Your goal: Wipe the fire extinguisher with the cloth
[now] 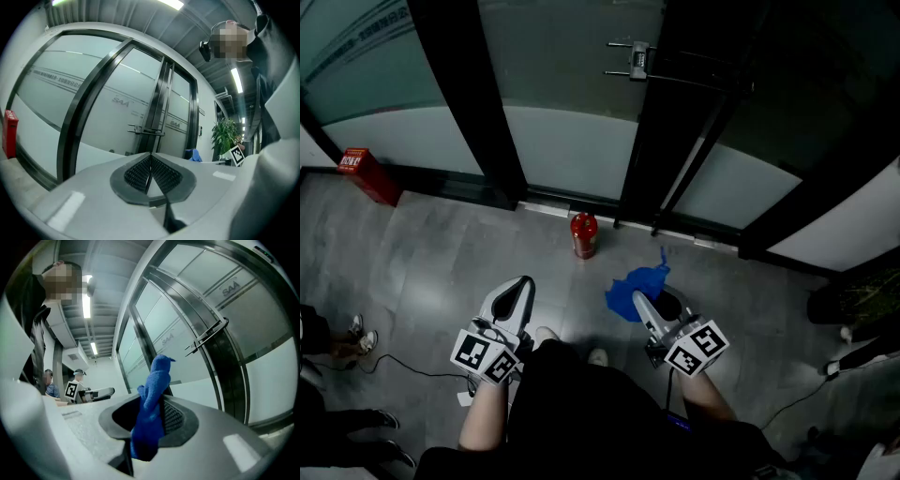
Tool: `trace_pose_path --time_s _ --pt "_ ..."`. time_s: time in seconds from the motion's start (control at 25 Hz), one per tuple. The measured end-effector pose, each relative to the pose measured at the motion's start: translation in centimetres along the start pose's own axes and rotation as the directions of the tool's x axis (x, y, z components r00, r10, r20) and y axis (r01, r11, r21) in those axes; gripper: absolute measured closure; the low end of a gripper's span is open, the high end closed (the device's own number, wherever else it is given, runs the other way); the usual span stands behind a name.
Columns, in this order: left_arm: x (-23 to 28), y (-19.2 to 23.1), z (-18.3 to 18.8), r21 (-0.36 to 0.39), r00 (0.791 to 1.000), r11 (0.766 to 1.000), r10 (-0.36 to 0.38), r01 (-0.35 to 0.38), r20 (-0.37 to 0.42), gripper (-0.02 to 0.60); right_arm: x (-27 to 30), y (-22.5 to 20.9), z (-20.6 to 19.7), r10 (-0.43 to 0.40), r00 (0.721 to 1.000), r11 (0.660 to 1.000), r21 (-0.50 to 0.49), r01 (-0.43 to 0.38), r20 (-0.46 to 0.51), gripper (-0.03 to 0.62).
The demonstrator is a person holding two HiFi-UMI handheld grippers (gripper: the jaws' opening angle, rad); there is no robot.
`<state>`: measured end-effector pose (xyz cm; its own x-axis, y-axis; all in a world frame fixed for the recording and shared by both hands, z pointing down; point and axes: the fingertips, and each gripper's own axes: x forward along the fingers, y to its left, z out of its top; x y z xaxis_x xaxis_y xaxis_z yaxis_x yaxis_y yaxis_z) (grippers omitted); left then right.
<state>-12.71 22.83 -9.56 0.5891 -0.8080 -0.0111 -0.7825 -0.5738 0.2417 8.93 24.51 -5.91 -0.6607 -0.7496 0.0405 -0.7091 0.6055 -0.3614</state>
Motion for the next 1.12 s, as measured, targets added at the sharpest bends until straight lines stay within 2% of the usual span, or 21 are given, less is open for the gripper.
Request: trace_pose_path --time_s 0.16,0.4,0.68,0.92,1.12 --pt "0.4 0.9 -0.9 0.0 1.0 1.0 0.009 -0.009 -0.025 0.572 0.4 -1.3 0.0 -0.02 1.0 1.0 0.019 0.02 -0.001 0.489" --pt "5.1 3.0 -0.9 -0.004 0.997 0.997 -0.075 0.075 -0.009 0.574 4.3 -5.5 1.4 -0.066 0.997 0.991 0.12 0.062 0.028 0.489" --pt "10.6 7.5 2.1 0.026 0.988 0.988 -0.153 0.152 0.034 0.574 11.1 -8.2 4.7 -0.081 0.996 0.994 0.074 0.079 0.025 0.489" --pt "13.0 13.0 4.0 0.012 0.987 0.988 -0.157 0.157 0.045 0.574 18.1 -7.9 5.9 -0.047 0.999 0.999 0.015 0.047 -0.005 0.49" --pt "14.7 16.0 2.8 -0.032 0.989 0.988 -0.147 0.148 0.017 0.574 21.3 -8.8 4.9 -0.033 0.999 0.999 0.03 0.035 -0.042 0.489"
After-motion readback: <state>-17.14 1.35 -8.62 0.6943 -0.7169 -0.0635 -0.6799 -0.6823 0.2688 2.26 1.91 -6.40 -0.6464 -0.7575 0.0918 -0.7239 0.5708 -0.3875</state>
